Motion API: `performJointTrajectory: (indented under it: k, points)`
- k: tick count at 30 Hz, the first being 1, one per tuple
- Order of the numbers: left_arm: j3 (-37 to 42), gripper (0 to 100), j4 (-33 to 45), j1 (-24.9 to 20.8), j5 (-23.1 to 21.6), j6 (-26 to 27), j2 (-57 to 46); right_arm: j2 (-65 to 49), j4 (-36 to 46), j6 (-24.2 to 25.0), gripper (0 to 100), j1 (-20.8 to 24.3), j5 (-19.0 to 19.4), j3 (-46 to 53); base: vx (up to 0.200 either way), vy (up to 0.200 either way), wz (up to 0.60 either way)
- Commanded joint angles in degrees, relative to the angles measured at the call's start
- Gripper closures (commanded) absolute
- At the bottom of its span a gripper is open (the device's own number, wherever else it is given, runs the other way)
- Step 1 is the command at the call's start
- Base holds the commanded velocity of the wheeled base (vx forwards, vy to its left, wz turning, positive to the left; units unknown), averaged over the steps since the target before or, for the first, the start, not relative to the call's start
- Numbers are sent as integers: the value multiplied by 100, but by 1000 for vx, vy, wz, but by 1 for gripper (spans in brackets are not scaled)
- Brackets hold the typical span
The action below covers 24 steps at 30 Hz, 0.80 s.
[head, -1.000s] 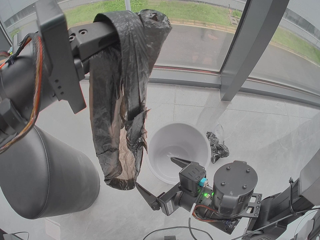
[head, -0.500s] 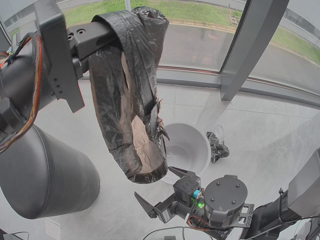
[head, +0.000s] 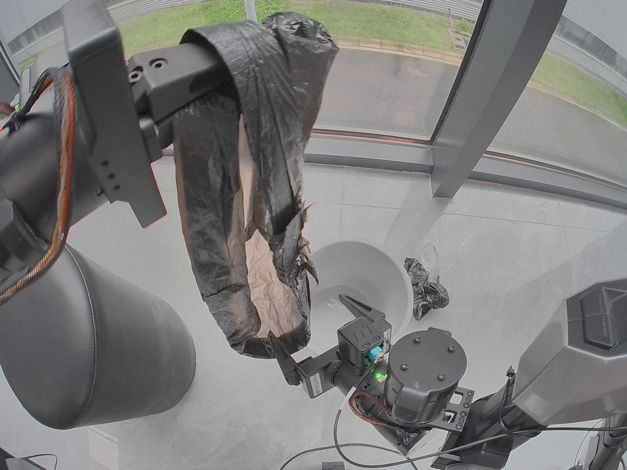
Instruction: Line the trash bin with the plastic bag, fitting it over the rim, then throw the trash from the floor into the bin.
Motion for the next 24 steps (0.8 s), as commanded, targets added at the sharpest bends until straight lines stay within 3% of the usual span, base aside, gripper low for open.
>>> performJointTrajectory:
  k: [1, 12, 13, 24]
  points:
    - [14, 100, 8, -5, 1, -2, -14, 380, -360, -211, 0, -2, -120, -114, 0, 0, 0]
    - [40, 100, 8, -5, 1, 42, -5, 547, -676, -360, 0, -11, -120, -97, 0, 0, 0]
    - [40, 100, 8, -5, 1, 42, -5, 565, -676, -360, 100, -11, -120, -97, 0, 0, 0]
    - [75, 100, 35, 57, -7, 50, 4, 529, -782, -290, 100, -46, -252, -88, 0, 0, 0]
